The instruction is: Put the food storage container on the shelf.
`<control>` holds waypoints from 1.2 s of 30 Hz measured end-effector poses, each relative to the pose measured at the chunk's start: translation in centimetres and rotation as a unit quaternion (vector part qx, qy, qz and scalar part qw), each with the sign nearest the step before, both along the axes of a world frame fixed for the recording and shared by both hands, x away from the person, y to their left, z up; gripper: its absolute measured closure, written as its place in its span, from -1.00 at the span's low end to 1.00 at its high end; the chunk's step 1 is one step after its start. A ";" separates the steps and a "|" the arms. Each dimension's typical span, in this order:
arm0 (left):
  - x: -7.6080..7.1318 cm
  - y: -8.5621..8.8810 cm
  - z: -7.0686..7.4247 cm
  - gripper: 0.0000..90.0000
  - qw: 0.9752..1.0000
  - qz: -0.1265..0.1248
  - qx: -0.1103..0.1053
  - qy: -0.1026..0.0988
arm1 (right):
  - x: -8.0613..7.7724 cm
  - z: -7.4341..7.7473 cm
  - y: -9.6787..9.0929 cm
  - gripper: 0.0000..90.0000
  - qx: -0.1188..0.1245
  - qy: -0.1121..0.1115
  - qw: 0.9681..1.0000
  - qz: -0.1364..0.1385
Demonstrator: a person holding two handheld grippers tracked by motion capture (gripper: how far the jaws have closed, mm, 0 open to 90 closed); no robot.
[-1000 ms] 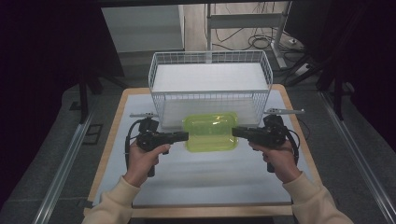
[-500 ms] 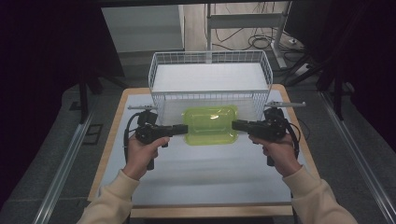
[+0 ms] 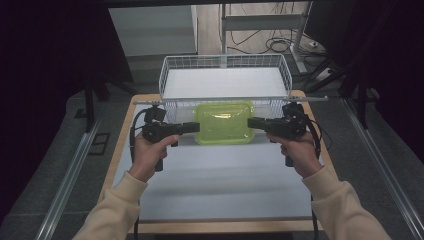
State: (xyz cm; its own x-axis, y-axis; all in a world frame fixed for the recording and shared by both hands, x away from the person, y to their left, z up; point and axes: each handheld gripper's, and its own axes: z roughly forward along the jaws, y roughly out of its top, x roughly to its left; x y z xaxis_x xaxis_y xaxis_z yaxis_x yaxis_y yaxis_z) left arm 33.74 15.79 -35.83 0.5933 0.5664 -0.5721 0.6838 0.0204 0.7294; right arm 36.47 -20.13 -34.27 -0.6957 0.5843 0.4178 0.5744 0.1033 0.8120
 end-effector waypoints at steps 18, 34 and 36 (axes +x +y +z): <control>3.3 0.1 2.1 0.81 1.000 0.002 0.003 -0.002 | 2.9 2.2 0.4 0.79 -0.003 0.002 1.000 -0.012; 6.3 -0.1 3.5 0.82 1.000 0.007 0.005 -0.005 | 5.8 3.7 0.5 0.78 -0.008 0.001 1.000 -0.030; 6.7 -0.1 3.7 0.82 1.000 0.009 0.004 -0.004 | 6.2 3.8 0.6 0.78 -0.008 0.002 0.999 -0.035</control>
State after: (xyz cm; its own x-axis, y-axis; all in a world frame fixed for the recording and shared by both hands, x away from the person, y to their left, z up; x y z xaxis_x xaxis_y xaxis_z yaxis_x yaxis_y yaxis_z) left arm 40.49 15.65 -32.17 0.5878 0.5819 -0.5620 0.6770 0.0264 0.7355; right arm 42.70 -19.56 -30.43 -0.6510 0.6380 0.4114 0.5842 0.0751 0.8081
